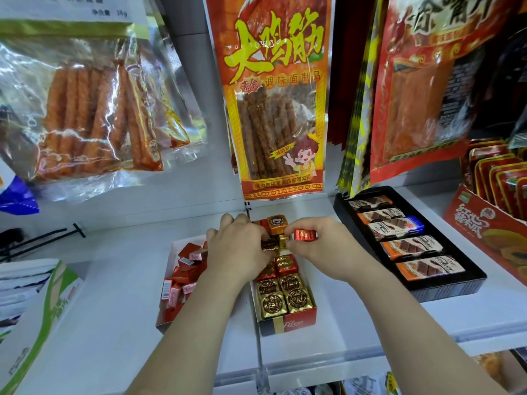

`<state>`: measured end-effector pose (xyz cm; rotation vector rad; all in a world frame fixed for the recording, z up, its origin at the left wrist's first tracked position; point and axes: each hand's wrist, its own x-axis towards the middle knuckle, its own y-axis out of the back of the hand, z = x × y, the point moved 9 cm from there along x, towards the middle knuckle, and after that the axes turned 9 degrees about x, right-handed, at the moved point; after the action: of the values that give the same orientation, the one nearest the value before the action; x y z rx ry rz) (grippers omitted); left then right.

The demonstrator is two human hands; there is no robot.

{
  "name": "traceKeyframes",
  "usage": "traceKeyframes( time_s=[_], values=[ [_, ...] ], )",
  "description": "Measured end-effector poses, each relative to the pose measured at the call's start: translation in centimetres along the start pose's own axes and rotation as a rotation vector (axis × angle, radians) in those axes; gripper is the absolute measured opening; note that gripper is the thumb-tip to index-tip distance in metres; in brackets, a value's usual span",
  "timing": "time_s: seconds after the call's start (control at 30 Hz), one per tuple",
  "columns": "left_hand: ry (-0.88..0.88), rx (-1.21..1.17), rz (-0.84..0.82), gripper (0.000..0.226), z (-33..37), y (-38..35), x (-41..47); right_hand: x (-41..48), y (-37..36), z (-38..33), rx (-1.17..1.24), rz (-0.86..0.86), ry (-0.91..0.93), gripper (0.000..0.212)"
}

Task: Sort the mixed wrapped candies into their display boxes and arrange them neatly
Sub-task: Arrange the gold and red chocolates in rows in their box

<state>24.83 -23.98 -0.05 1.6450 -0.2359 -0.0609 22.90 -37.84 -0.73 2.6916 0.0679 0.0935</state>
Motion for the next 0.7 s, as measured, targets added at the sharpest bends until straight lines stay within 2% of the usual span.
traceKeyframes(
  time_s=[0.13, 0.7],
  values=[
    [0.009, -0.013, -0.018, 0.034, 0.0, -0.2, 0.1, -0.2, -0.4, 0.3, -0.106, -0.033, 0.006, 0.015],
    [0.082, -0.123, -0.086, 0.033, -0.8, -1.0, 0.3, -0.5, -0.2, 0.0, -0.072, -0.056, 0.012, 0.01]
  ],
)
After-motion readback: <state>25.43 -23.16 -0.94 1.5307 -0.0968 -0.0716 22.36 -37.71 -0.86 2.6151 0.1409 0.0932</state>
